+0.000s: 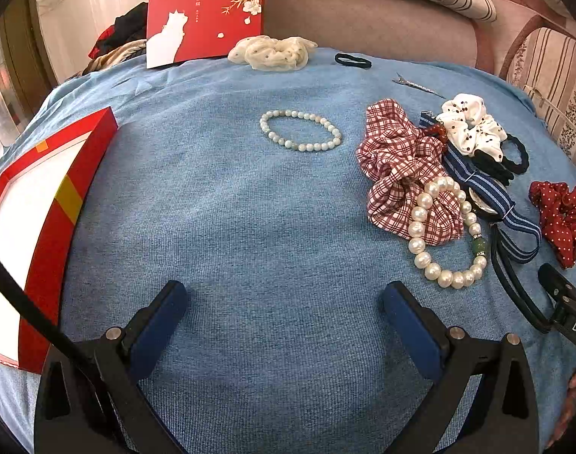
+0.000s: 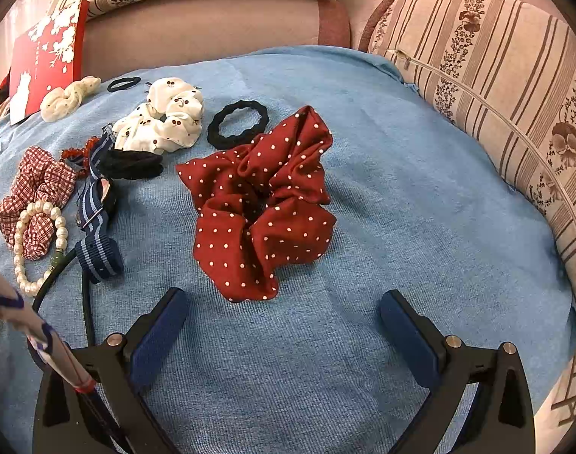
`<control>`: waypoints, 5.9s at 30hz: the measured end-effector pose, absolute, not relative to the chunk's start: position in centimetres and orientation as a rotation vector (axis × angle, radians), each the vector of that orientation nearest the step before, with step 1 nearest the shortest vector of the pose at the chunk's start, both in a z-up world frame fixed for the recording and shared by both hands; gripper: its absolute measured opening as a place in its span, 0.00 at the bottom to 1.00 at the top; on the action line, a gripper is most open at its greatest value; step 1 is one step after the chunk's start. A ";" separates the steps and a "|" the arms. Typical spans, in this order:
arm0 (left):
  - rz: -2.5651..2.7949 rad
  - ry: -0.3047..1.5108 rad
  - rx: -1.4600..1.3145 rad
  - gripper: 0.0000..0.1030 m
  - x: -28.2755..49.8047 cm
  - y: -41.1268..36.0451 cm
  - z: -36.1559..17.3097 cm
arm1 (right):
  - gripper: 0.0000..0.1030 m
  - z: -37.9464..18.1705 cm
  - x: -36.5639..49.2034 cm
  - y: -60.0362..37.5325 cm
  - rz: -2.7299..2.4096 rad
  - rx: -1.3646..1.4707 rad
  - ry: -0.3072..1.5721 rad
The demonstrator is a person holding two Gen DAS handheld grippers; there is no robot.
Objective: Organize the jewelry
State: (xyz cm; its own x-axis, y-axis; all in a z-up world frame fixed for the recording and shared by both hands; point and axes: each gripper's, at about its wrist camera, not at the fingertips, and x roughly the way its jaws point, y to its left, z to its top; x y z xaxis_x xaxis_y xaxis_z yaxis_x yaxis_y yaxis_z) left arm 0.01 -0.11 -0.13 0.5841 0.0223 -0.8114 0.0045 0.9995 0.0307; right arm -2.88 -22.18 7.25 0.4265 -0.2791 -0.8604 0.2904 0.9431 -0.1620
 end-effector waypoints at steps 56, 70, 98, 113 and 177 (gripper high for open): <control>0.146 0.741 0.103 1.00 -15.3 1.8 4.7 | 0.99 12.8 -12.7 -21.6 -0.449 0.044 0.839; 0.089 0.664 -0.003 1.00 -18.8 2.6 8.6 | 0.98 14.2 -15.8 -16.4 -0.331 -0.082 0.800; -0.043 0.687 0.003 1.00 -20.7 0.1 10.9 | 0.96 17.2 -18.3 -16.3 -0.302 0.003 0.794; -0.061 0.735 0.014 0.89 -15.5 3.1 11.0 | 0.90 18.8 -12.9 -16.7 -0.163 0.031 0.814; -0.331 0.871 -0.373 0.07 2.6 6.0 11.6 | 0.14 15.0 -1.0 -20.7 -0.180 0.039 0.870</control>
